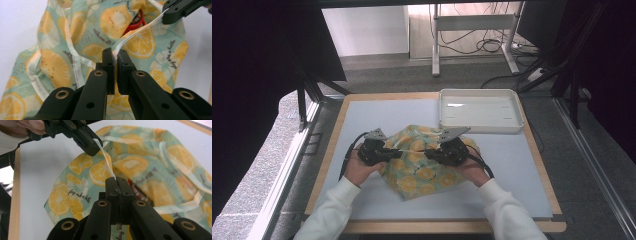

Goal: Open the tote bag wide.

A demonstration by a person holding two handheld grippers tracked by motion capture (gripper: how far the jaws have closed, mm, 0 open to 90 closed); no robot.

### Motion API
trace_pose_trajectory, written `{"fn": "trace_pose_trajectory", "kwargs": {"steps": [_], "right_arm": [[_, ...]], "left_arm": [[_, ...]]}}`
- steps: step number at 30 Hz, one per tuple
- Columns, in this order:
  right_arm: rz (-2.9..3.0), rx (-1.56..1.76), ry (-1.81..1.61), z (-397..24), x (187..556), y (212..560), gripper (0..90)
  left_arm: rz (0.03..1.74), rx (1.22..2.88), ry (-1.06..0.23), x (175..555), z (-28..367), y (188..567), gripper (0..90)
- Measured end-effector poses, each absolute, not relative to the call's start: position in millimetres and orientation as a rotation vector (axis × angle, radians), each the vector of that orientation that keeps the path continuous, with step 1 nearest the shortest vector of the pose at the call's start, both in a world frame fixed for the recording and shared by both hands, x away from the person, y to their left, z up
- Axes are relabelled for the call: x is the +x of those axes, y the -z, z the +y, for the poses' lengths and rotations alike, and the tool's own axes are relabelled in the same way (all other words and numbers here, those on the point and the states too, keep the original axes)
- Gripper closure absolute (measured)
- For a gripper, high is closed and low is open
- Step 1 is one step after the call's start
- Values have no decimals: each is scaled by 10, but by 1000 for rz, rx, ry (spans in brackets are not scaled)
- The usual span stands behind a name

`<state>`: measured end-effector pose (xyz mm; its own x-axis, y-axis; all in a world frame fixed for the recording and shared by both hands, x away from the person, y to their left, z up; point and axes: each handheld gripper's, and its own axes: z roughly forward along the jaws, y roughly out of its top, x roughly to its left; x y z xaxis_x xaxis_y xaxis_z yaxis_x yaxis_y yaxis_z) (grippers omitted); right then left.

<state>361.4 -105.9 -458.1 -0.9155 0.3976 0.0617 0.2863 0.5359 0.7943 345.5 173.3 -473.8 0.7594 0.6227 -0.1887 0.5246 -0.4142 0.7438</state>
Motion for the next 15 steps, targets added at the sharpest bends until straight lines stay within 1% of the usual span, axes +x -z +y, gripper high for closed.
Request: {"fn": "trace_pose_trajectory", "kwargs": {"steps": [15], "right_arm": [[2699,666,-1304,-1149,3383,4799,884]], "left_arm": [[814,2142,-121,3210,1631,4833,875]]}}
